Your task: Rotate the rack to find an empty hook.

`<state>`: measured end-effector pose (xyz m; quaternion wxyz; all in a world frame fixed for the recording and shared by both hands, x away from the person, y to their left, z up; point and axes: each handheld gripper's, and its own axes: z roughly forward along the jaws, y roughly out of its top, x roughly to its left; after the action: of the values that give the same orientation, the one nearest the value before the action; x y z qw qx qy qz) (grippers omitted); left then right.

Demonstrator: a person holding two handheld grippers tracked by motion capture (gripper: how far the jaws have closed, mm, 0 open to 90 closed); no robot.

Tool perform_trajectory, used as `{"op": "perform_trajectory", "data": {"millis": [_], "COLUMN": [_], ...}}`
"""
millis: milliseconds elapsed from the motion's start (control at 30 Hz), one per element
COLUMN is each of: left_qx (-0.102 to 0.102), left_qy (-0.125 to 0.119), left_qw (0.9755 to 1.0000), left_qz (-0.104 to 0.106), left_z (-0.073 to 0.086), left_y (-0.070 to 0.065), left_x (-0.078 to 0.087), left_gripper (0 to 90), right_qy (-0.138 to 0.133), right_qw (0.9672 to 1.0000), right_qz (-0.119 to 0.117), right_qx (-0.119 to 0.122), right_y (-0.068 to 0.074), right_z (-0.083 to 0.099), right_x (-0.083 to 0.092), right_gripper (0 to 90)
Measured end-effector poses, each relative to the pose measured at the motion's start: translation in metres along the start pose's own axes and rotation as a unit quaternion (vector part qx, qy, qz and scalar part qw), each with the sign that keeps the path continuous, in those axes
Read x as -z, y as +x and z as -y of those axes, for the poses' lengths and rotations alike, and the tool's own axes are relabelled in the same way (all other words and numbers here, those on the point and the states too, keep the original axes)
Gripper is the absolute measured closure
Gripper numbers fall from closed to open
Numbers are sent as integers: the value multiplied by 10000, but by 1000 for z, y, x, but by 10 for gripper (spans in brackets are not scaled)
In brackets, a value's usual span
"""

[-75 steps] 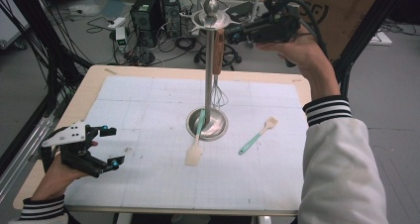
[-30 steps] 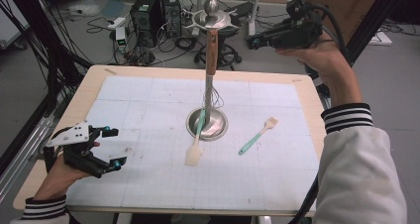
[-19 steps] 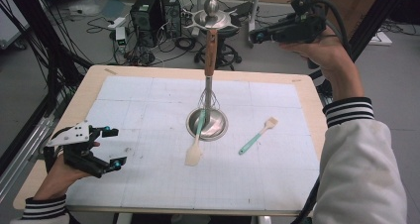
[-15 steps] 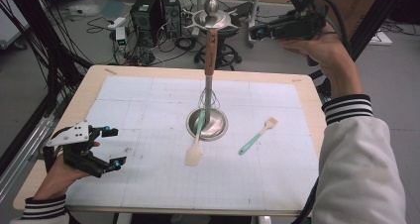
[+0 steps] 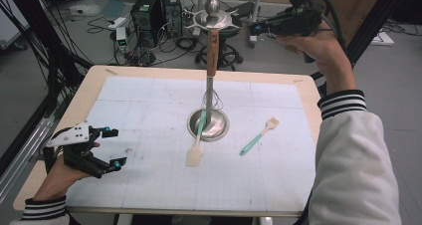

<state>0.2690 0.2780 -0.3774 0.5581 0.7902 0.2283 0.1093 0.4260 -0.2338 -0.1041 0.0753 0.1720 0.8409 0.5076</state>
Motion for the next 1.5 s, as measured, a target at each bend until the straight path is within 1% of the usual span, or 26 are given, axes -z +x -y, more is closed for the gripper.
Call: {"op": "perform_trajectory", "data": {"millis": [133,200,333,500,667,700,800,833,900,1000,1033,1067,1100,1133,1167,1300,1333,1467,1500], "left_qx": [3,23,23,17,19,21,9,2,-10,-10,-10,-10,-2,-3,-5,-15,-5,-14,0], "left_qy": [-3,-5,-3,8,8,8,20,32,54,32,27,27,30,41,46,37,29,15,6], "left_qw": [10000,10000,10000,10000,10000,10000,10000,10000,10000,10000,10000,10000,10000,10000,10000,10000,10000,10000,10000], "left_qz": [0,-16,-20,-11,-7,-6,-7,-12,-23,-28,-31,-30,-14,-17,-18,-1,-5,-7,-2], "left_z": [0,1,1,1,1,1,1,1,1,1,1,1,1,1,1,1,1,1,1], "left_y": [0,1,0,0,0,0,0,0,0,0,0,-1,-1,-1,-1,-1,-1,-1,-1], "left_x": [0,1,1,0,0,0,0,0,-1,-1,-1,-1,-1,-1,-1,-1,-1,-1,-1], "left_gripper": [17,17,17,17,17,17,17,17,17,17,17,17,17,17,17,17,17,17,17], "right_qy": [1,-19,-21,2,-3,6,20,-1,30,48,9,57,42,29,52,63,74,28,59], "right_qw": [10000,10000,9999,9998,9999,9998,9997,9997,9996,9995,9995,9995,9995,9993,9994,9991,9991,9985,9985], "right_qz": [-14,-64,-109,-167,-156,-167,-204,-204,-229,-250,-231,-247,-256,-270,-280,-318,-334,-393,-405], "right_qx": [34,10,55,68,66,99,92,147,168,169,234,184,176,238,189,273,250,374,361], "right_y": [-3,-3,-3,0,2,3,7,8,11,15,15,17,19,20,22,27,28,32,33], "right_z": [-1,-2,-3,-4,-5,-5,-6,-6,-7,-7,-8,-8,-8,-9,-9,-12,-12,-15,-16], "right_x": [-3,-6,-9,-10,-11,-11,-12,-13,-15,-17,-18,-19,-20,-21,-21,-25,-26,-31,-32], "right_gripper": [892,892,892,892,892,892,892,892,892,892,892,892,892,892,892,892,892,892,892]}}
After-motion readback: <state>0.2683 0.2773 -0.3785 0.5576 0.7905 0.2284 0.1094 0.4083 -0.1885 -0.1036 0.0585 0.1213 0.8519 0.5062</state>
